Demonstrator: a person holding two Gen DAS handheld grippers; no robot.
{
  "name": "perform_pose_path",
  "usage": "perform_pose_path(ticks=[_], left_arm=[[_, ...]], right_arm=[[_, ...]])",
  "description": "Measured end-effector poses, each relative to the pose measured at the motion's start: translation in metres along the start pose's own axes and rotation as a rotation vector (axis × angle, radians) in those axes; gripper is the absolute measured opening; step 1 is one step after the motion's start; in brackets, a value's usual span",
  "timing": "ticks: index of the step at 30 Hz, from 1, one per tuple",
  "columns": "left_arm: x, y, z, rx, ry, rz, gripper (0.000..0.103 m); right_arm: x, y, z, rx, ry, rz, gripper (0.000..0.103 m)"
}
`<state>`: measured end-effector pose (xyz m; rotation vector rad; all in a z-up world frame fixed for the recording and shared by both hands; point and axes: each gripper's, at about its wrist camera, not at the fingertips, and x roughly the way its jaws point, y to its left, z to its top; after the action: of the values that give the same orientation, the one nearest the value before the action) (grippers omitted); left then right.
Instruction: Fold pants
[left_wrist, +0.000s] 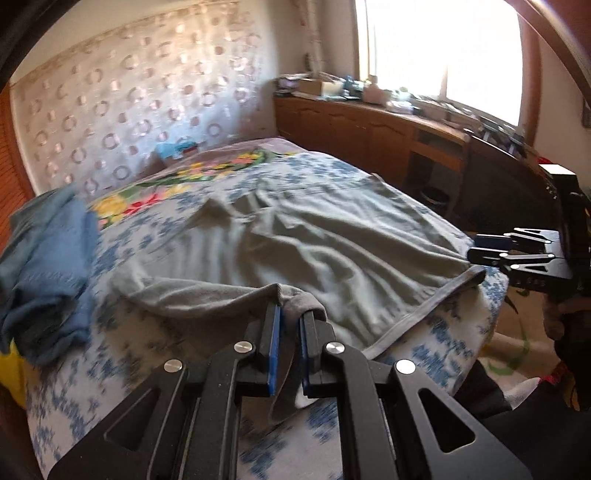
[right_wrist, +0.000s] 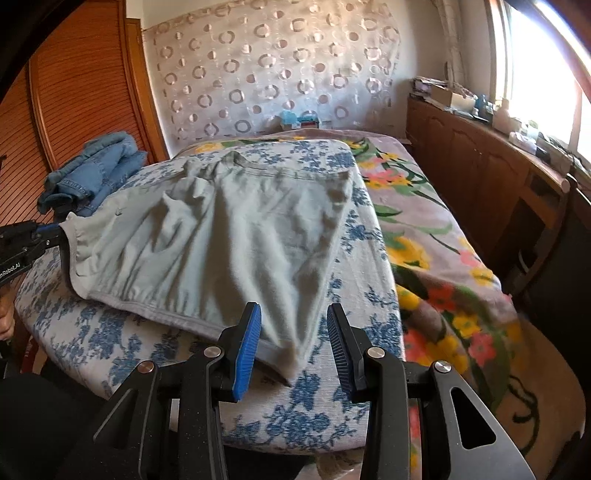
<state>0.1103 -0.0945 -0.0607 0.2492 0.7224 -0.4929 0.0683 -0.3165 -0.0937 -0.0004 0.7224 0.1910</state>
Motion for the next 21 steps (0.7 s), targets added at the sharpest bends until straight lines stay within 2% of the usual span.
perform_pose_path(ticks=[4, 12, 16, 19, 21], left_arm=[[0.018, -0.019, 0.021, 0.054, 0.022, -0.025, 0.010], [0.030, -0.061, 0.056, 0.134, 0.017, -0.083, 0.010], [0.035, -0.075, 0.057, 0.148, 0.024, -0.104, 0.010], [0.043, -0.072, 0.051, 0.122, 0.062, -0.131, 0.010], [0.048, -0.069, 0.046, 0.110, 0.091, -0.141, 0.020]], right_arm=[[0.003, -0.006, -0.003, 0.018, 0.001, -0.004, 0.039], [0.001, -0.015, -0.003, 0.042, -0.016, -0.005, 0.039], [0.000, -0.013, -0.005, 0.041, -0.021, -0.002, 0.039], [0.001, -0.014, -0.007, 0.037, -0.021, 0.001, 0.039], [0.002, -0.012, -0.007, 0.036, -0.021, 0.004, 0.039]])
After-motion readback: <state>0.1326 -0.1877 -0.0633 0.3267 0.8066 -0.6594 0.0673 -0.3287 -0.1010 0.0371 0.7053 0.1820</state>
